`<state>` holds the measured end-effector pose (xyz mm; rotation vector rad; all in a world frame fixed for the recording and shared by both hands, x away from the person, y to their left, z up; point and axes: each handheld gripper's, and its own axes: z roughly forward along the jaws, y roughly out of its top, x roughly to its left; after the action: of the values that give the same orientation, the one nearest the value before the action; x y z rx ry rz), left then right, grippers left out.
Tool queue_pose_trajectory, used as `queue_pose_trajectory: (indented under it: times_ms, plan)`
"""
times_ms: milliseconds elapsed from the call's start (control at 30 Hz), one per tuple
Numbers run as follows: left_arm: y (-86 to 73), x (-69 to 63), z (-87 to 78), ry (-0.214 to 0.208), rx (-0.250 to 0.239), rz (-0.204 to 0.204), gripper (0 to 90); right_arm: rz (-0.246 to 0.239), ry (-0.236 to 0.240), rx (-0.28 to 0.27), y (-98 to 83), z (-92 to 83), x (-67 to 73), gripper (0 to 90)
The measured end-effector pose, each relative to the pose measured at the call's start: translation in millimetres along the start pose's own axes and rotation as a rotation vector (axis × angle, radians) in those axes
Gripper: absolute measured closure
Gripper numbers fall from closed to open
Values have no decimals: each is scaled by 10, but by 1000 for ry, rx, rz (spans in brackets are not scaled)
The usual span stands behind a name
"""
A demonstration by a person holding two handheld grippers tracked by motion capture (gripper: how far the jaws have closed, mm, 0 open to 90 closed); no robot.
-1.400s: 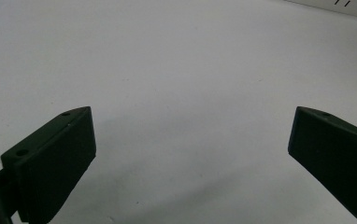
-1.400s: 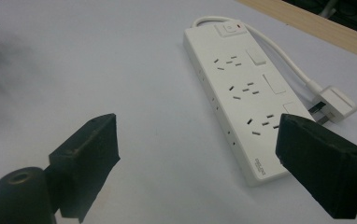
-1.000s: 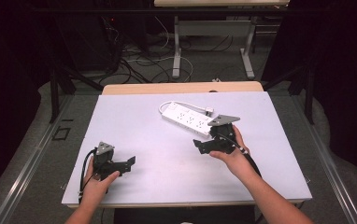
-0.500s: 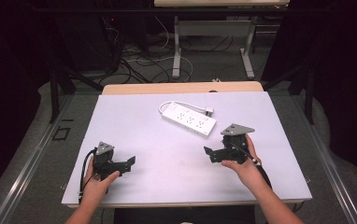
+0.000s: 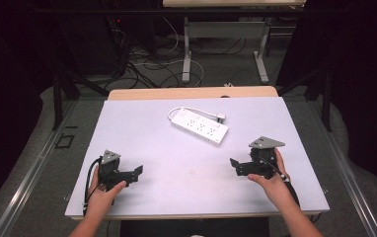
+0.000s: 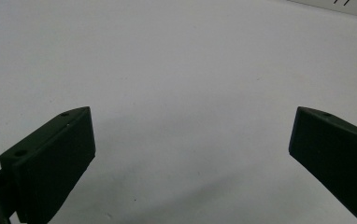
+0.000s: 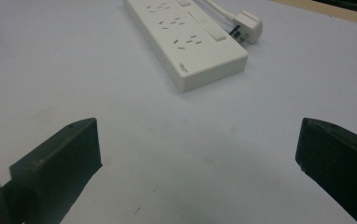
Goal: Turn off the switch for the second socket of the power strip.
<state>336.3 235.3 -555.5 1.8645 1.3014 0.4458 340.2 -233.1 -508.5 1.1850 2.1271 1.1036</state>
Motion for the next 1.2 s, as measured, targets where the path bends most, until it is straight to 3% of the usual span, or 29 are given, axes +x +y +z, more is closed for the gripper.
queue_pose_trajectory:
  times_ms: [500, 800, 900, 1200]
  plan:
    - [-1, 3, -1, -2, 3, 2, 4, 82, -58, 14, -221, -73, -244, 12]
    - [1, -1, 1, -4, 7, -3, 4, 71, -104, 31, -323, -91, -392, 0]
    - [3, 2, 0, -4, 10, 2, 4, 100, -115, 33, -363, -87, -438, 0]
    - [4, 7, -6, -4, 16, 2, 5, 124, -142, 38, -451, -94, -566, 0]
